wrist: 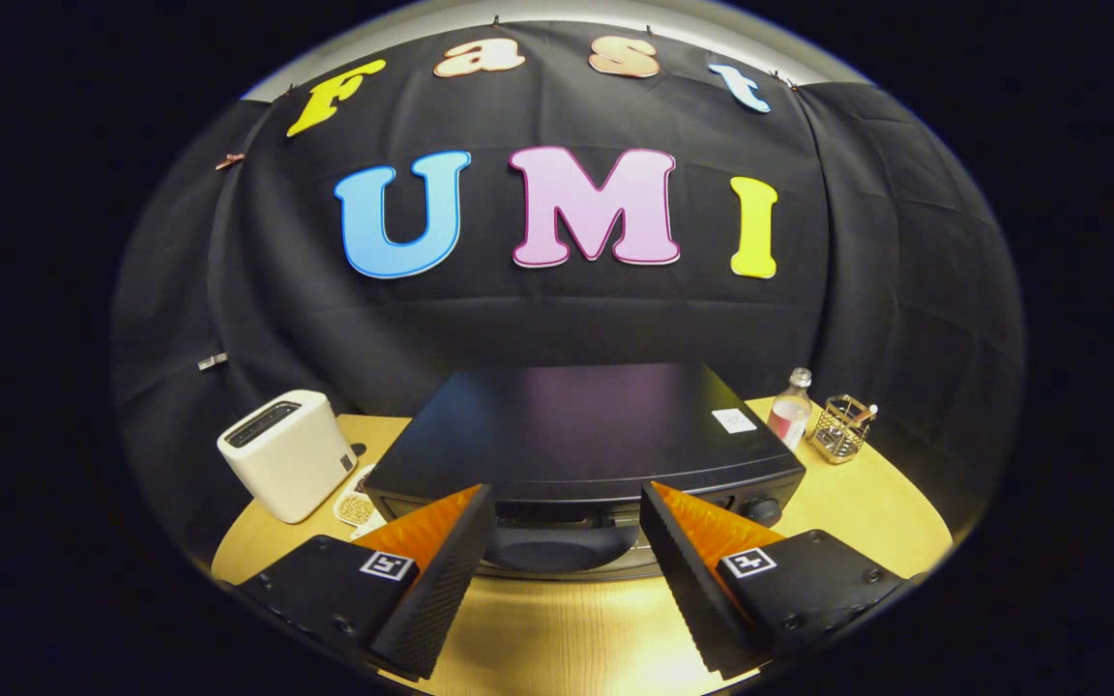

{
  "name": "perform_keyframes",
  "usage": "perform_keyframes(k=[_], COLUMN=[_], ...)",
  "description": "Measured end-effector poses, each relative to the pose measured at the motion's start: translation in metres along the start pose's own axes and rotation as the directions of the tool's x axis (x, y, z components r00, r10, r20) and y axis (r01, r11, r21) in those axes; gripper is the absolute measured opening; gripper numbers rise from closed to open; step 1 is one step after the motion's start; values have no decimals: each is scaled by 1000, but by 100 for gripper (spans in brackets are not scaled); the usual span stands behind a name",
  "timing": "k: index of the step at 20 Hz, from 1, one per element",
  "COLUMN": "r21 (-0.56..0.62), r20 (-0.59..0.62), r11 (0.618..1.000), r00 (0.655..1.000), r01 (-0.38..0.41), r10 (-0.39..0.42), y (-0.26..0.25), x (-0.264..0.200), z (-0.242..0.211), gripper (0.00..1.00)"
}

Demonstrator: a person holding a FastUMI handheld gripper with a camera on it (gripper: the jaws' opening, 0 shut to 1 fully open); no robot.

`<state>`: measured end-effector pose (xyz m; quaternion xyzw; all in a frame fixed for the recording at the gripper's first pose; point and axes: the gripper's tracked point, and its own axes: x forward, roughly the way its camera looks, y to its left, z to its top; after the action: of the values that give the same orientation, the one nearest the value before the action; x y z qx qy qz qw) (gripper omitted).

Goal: Open the toaster oven, put the food inside, and close the toaster oven door.

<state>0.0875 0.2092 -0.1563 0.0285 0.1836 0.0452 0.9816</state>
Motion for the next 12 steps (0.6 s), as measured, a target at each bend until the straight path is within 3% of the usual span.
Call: perform_keyframes(k=[7,12], r21=[-33,-20], r20=[-45,-60], r11=[999,1000], r00=[999,998], r01=[-1,-24], r10=[-1,23], y=[8,8], x=[16,-6], z=[-22,-36], gripper=[100,100])
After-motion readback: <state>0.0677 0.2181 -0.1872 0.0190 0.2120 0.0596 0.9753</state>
